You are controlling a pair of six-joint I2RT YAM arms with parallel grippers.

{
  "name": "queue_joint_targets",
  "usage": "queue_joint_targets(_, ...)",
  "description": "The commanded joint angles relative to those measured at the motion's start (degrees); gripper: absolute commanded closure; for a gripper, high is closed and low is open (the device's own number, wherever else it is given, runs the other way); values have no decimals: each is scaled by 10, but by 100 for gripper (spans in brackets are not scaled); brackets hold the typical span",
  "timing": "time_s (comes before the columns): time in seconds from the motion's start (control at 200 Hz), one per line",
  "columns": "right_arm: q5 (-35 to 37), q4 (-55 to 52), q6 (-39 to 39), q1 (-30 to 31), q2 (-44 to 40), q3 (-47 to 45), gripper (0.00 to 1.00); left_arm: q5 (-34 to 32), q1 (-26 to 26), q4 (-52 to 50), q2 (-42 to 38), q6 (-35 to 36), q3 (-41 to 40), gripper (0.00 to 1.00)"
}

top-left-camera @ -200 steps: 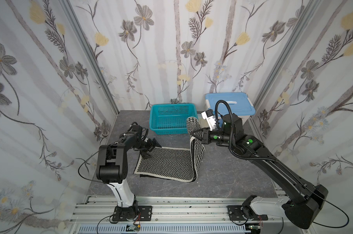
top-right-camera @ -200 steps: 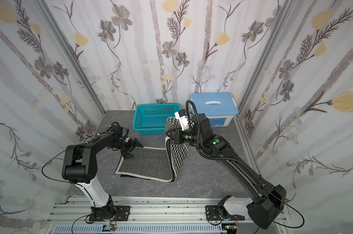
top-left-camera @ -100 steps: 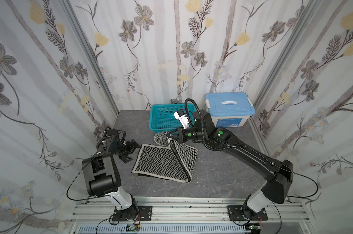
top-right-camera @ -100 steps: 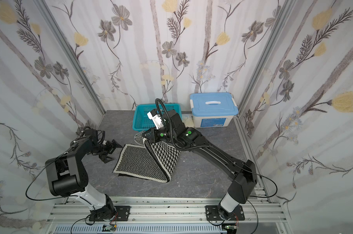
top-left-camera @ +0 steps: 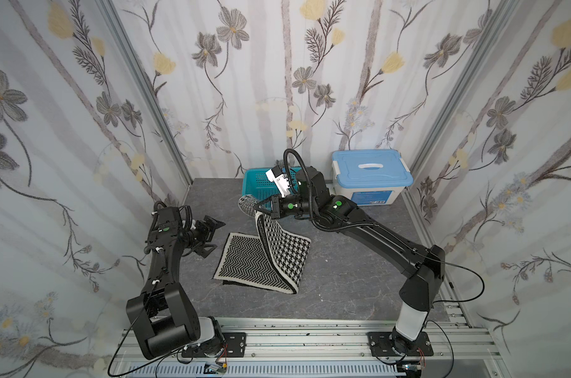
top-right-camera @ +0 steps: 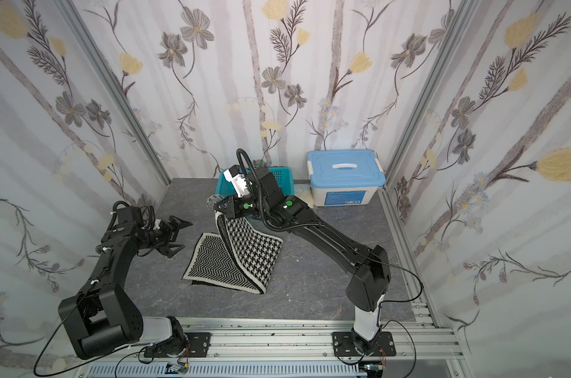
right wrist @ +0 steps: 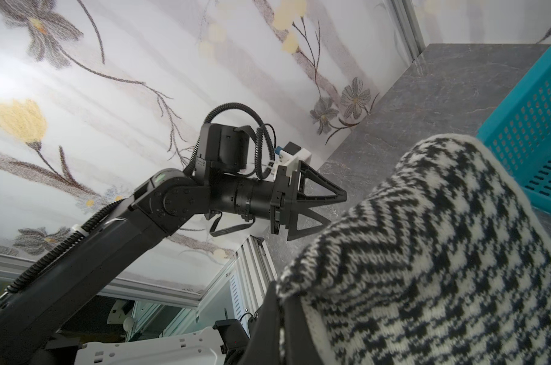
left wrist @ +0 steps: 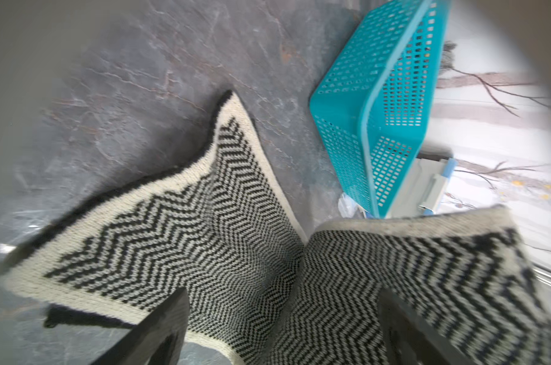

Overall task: Roll up the scarf and place it into the basket
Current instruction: Fold the scarf at the center of the board.

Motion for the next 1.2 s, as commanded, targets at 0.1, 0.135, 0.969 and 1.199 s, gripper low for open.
queue_joint_targets(0.1,-10,-12,-28,26,-12,-57,100,39,-14,7,0,-15,50,7)
queue_joint_targets(0.135,-9,-11,-28,28,-14,-65,100,40,-25,3,3,-10,58,7)
queue_joint_targets(0.969,-34,30,-87,22,-28,-129,100,-82,-184,-200,-19,-53,144,1)
queue_joint_targets(1.199,-45,56,-86,24,-44,-163,100,-81,-205,-181,-11,-69,133,1)
